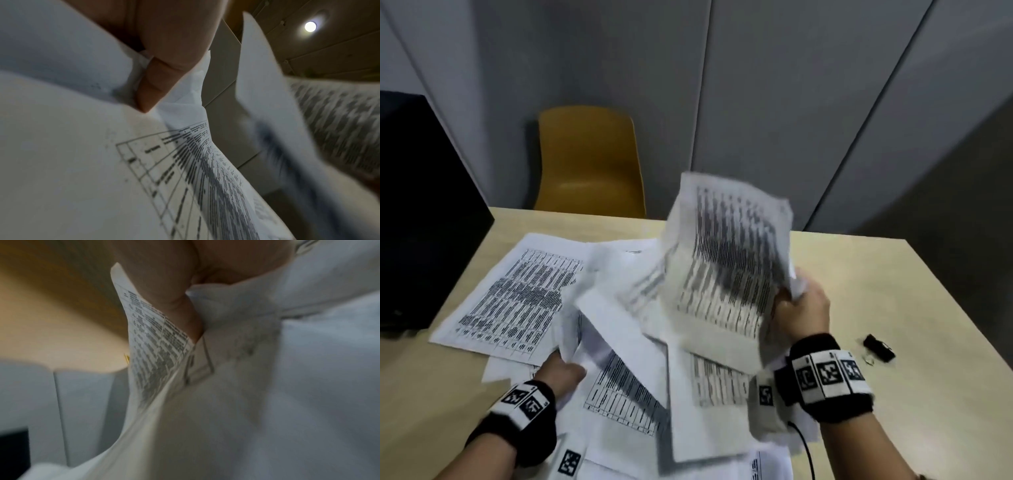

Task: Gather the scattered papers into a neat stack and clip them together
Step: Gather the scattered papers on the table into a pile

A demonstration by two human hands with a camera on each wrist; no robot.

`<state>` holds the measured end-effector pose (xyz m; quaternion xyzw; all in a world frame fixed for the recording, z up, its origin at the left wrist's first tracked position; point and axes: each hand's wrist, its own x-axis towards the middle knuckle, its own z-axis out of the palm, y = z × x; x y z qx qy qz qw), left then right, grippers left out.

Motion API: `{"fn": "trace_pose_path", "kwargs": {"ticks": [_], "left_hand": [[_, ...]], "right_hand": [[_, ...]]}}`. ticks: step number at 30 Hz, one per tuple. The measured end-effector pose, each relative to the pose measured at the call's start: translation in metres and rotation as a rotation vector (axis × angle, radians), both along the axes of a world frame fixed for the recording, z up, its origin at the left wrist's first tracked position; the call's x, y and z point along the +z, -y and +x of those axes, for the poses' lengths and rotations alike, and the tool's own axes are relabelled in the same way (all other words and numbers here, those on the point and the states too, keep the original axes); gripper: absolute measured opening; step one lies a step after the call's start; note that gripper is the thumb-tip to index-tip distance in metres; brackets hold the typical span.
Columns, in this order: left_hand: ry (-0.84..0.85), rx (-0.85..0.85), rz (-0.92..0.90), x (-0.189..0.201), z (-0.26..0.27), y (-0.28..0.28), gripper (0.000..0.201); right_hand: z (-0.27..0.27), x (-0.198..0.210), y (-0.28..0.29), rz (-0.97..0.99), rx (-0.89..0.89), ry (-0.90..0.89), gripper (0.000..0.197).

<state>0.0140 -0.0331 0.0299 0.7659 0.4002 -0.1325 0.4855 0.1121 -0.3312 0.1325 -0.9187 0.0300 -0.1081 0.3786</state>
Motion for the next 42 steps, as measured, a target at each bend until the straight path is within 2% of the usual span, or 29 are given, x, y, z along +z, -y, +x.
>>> {"fn": "trace_pose_path", "kwargs": {"ticks": [3, 5, 7, 10, 12, 14, 17, 18, 20, 22, 24, 26, 29, 31, 33, 35, 37, 42], "left_hand": [[0.04, 0.06, -0.07, 0.006, 0.0, 0.001, 0.044], [0.08, 0.102, -0.14, 0.006, 0.002, 0.001, 0.046], [0.123, 0.123, -0.196, -0.001, 0.005, -0.002, 0.055], [0.091, 0.022, -0.093, -0.014, 0.006, -0.008, 0.081], [0.072, -0.007, -0.032, -0.019, 0.004, -0.009, 0.062], [0.062, 0.031, 0.002, -0.027, 0.005, -0.014, 0.048], [0.077, 0.067, -0.035, -0.029, 0.005, -0.014, 0.048], [0.091, 0.053, -0.055, -0.027, 0.005, -0.012, 0.055], [0.112, 0.021, -0.098, -0.028, 0.005, -0.012, 0.066], [0.095, -0.023, -0.07, -0.028, 0.003, -0.01, 0.054], [0.103, -0.012, -0.011, -0.035, 0.003, -0.012, 0.052], [0.137, 0.037, -0.027, -0.036, 0.001, -0.016, 0.048], [0.196, 0.197, -0.1, -0.035, -0.006, -0.026, 0.039], [0.23, 0.29, -0.119, -0.031, -0.01, -0.032, 0.038], [0.263, 0.369, -0.144, -0.03, -0.014, -0.041, 0.037], [0.281, 0.442, -0.175, -0.036, -0.017, -0.051, 0.038], [0.287, 0.486, -0.203, -0.044, -0.02, -0.06, 0.039], [0.245, 0.53, -0.24, -0.036, -0.014, -0.05, 0.037]], "right_hand": [[0.005, -0.03, 0.005, -0.116, 0.064, -0.213, 0.031], [0.006, -0.044, 0.0, -0.14, 0.123, -0.283, 0.033], [0.005, -0.058, -0.009, -0.08, 0.185, -0.307, 0.037], [0.002, -0.081, -0.013, 0.088, 0.175, -0.476, 0.068], [-0.001, -0.096, -0.006, 0.005, 0.164, -0.652, 0.075], [-0.006, -0.11, 0.002, -0.075, 0.152, -0.771, 0.059], [-0.017, -0.125, 0.005, 0.055, 0.011, -0.671, 0.029], [-0.02, -0.128, 0.002, 0.095, -0.028, -0.622, 0.022], [-0.026, -0.131, -0.014, 0.125, 0.004, -0.611, 0.014], [-0.031, -0.131, -0.03, 0.101, 0.096, -0.664, 0.006], [-0.028, -0.127, -0.034, 0.106, 0.102, -0.65, 0.018], [-0.018, -0.122, -0.024, 0.133, 0.011, -0.589, 0.025], [0.007, -0.122, 0.0, 0.157, -0.166, -0.545, 0.036], [0.025, -0.124, 0.006, 0.073, -0.194, -0.552, 0.041], [0.036, -0.124, 0.0, -0.07, -0.139, -0.6, 0.054], [0.038, -0.122, -0.013, -0.319, 0.064, -0.676, 0.064], [0.036, -0.123, -0.026, -0.493, 0.277, -0.713, 0.062], [0.02, -0.129, -0.012, -0.572, 0.405, -0.711, 0.053]]}}
